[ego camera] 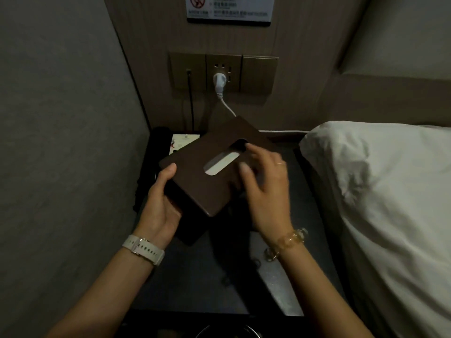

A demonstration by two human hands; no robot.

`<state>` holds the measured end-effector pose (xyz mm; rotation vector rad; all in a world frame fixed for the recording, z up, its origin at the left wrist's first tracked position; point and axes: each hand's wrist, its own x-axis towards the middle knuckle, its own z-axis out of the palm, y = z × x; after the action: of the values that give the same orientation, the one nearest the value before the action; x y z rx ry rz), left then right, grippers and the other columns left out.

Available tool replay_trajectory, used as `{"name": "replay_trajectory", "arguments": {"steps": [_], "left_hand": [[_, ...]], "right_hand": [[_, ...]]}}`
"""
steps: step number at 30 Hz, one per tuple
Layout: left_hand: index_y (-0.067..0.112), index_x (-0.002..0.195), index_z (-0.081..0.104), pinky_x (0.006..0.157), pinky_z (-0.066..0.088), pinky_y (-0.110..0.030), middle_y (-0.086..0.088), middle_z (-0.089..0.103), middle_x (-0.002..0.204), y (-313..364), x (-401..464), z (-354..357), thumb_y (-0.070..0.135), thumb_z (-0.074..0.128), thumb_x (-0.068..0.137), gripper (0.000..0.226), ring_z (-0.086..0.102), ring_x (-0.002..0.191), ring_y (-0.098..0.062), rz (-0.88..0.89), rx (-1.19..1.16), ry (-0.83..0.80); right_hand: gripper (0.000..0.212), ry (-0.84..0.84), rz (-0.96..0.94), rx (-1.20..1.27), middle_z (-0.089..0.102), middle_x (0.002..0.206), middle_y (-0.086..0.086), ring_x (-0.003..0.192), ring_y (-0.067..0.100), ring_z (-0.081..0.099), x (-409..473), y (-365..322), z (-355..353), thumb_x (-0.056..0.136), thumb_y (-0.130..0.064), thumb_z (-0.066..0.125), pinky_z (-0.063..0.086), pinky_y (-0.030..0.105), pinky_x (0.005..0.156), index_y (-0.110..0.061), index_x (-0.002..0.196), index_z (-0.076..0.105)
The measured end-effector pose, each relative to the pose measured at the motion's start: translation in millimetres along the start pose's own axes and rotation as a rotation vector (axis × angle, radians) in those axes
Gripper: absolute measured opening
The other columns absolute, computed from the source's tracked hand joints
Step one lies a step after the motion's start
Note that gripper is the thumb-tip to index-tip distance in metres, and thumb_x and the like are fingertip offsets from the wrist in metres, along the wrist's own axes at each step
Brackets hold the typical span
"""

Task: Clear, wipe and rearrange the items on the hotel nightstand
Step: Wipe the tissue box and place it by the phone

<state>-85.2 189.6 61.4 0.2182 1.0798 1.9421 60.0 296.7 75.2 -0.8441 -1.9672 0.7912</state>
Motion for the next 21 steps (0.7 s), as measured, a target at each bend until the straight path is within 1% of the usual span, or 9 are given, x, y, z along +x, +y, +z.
{"name": "replay_trajectory", "arguments": {"steps": [1,3,6,9,12,14,16,19,21], "left_hand": [[0.018,0.124,0.065,0.091,0.048,-0.033,-0.003,0.068,0.124,3,1,-6,0.036,0.059,0.091,0.037,0.065,0.114,-0.017,0.015,0.008,0.009],[0.02,0.124,0.064,0.092,0.047,-0.032,-0.001,0.068,0.125,9,3,-16,0.037,0.06,0.091,0.039,0.065,0.114,-0.015,0.04,0.015,0.018],[0.02,0.128,0.061,0.09,0.05,-0.03,0.0,0.067,0.126,17,4,-28,0.042,0.06,0.09,0.044,0.064,0.116,-0.015,0.075,0.022,0.038],[0.022,0.123,0.066,0.076,0.057,-0.026,0.0,0.07,0.12,24,5,-32,0.047,0.058,0.09,0.042,0.068,0.109,-0.015,0.082,0.028,0.064],[0.026,0.108,0.076,0.067,0.058,-0.025,0.0,0.073,0.112,29,7,-35,0.05,0.056,0.09,0.036,0.071,0.099,-0.014,0.091,0.059,0.085],[0.025,0.109,0.076,0.067,0.058,-0.025,0.0,0.073,0.112,31,7,-38,0.053,0.056,0.089,0.039,0.071,0.1,-0.014,0.095,0.075,0.103],[0.022,0.119,0.07,0.072,0.058,-0.027,-0.002,0.071,0.118,32,8,-41,0.056,0.056,0.087,0.049,0.069,0.105,-0.017,0.081,0.083,0.113],[0.021,0.122,0.068,0.08,0.056,-0.032,-0.004,0.07,0.12,35,11,-44,0.058,0.055,0.087,0.052,0.068,0.108,-0.019,0.066,0.102,0.105],[0.021,0.12,0.069,0.08,0.057,-0.032,-0.005,0.071,0.119,38,13,-46,0.058,0.055,0.086,0.051,0.069,0.105,-0.019,0.05,0.105,0.109]], "right_hand": [[0.037,0.052,0.099,-0.009,0.051,0.117,-0.006,0.116,0.011,0.046,1,12,-1,0.095,-0.026,0.056,0.033,0.008,0.089,-0.026,0.132,0.052],[0.038,0.013,0.3,-0.059,0.053,0.119,0.001,0.118,0.02,0.049,0,40,1,0.093,-0.019,0.059,0.038,0.019,0.088,-0.02,0.13,0.05],[0.049,-0.257,0.449,-0.23,0.047,0.137,0.008,0.128,0.028,0.042,-8,74,9,0.093,-0.024,0.061,0.041,0.038,0.101,-0.015,0.137,0.041],[0.062,-0.43,0.403,-0.485,0.038,0.146,0.006,0.132,0.027,0.034,-15,84,22,0.091,-0.038,0.06,0.034,0.043,0.106,-0.016,0.142,0.033],[0.073,-0.479,0.303,-0.717,0.031,0.147,0.008,0.134,0.027,0.03,-17,86,33,0.088,-0.047,0.061,0.031,0.041,0.107,-0.015,0.145,0.029],[0.068,-0.466,0.323,-0.71,0.041,0.14,0.01,0.129,0.028,0.037,-13,89,34,0.086,-0.046,0.065,0.033,0.039,0.104,-0.011,0.137,0.038],[0.052,-0.459,0.344,-0.664,0.053,0.128,0.01,0.121,0.029,0.043,-7,91,29,0.085,-0.039,0.069,0.036,0.038,0.099,-0.01,0.124,0.049],[0.032,-0.474,0.381,-0.62,0.056,0.119,0.013,0.116,0.032,0.047,-2,92,19,0.084,-0.029,0.07,0.042,0.04,0.097,-0.009,0.108,0.062],[0.021,-0.415,0.453,-0.471,0.06,0.105,0.017,0.104,0.033,0.055,5,92,9,0.081,-0.023,0.073,0.049,0.04,0.087,-0.006,0.089,0.063]]}}
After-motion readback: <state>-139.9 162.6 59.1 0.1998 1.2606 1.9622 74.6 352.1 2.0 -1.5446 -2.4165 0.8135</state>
